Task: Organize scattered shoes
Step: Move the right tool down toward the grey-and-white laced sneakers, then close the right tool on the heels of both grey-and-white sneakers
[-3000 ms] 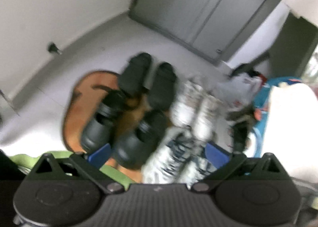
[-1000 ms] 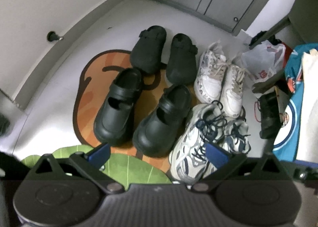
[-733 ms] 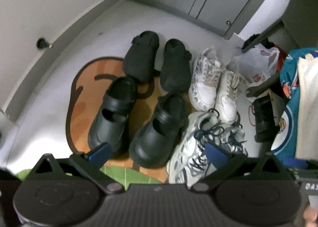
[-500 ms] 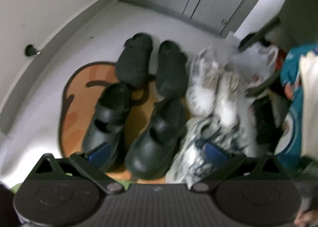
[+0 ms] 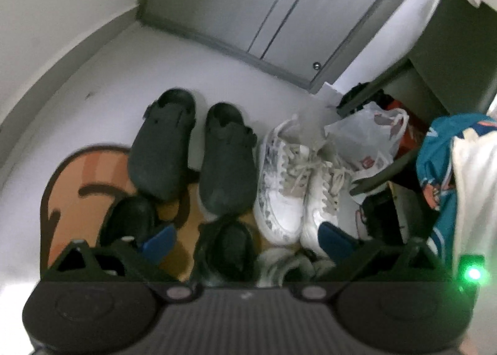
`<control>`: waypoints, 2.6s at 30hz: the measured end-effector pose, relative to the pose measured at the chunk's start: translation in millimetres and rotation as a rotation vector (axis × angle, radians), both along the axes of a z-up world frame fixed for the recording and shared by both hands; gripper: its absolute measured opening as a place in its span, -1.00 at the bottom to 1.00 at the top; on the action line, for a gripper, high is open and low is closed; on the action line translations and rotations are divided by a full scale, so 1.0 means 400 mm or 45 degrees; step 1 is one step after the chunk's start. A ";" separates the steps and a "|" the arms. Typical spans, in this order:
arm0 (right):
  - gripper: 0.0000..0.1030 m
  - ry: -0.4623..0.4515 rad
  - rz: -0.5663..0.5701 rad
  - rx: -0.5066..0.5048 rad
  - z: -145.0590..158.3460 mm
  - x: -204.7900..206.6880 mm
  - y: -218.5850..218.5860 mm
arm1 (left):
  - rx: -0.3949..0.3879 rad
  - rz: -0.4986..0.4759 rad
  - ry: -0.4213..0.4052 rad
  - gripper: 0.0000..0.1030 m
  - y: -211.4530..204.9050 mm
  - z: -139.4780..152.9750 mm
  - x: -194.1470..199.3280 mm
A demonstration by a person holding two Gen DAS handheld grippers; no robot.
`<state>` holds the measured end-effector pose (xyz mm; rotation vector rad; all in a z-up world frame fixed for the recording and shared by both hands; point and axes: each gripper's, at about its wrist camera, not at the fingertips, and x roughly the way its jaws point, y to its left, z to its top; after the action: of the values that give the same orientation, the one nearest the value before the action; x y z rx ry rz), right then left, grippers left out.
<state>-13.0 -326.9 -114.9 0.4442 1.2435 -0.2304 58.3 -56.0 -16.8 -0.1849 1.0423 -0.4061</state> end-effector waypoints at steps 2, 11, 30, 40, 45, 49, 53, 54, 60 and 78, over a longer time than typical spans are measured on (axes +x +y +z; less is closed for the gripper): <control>0.66 0.067 -0.008 -0.035 -0.025 0.039 -0.002 | 0.015 0.000 -0.009 0.93 -0.014 -0.005 0.014; 0.79 0.292 -0.035 -0.069 -0.090 0.123 -0.001 | -0.038 -0.002 0.050 0.93 -0.011 -0.033 0.051; 0.63 0.455 -0.053 -0.072 -0.208 0.130 -0.010 | -0.100 0.049 0.079 0.93 0.015 -0.040 0.087; 0.16 0.391 0.025 -0.020 -0.244 0.134 0.012 | -0.086 0.037 0.109 0.93 0.006 -0.056 0.090; 0.11 0.370 0.038 -0.029 -0.243 0.129 0.015 | -0.079 0.024 0.111 0.86 0.002 -0.057 0.086; -0.02 0.331 0.038 -0.057 -0.239 0.117 0.025 | -0.070 0.001 0.093 0.84 -0.007 -0.047 0.078; -0.38 0.270 0.051 -0.074 -0.223 0.094 0.028 | -0.079 0.000 0.094 0.84 -0.005 -0.040 0.073; -0.40 0.255 0.058 -0.076 -0.220 0.087 0.028 | -0.081 0.003 0.093 0.84 -0.004 -0.038 0.073; -0.43 0.164 0.097 -0.099 -0.186 0.045 0.048 | -0.085 0.021 0.090 0.84 0.006 -0.029 0.071; -0.49 -0.175 0.137 -0.139 -0.041 -0.154 0.099 | 0.023 0.072 0.135 0.84 0.020 -0.051 0.082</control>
<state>-74.7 -287.4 -131.4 0.2935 1.1104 -0.1724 91.2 -48.0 -37.1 -0.2215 1.1417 -0.3383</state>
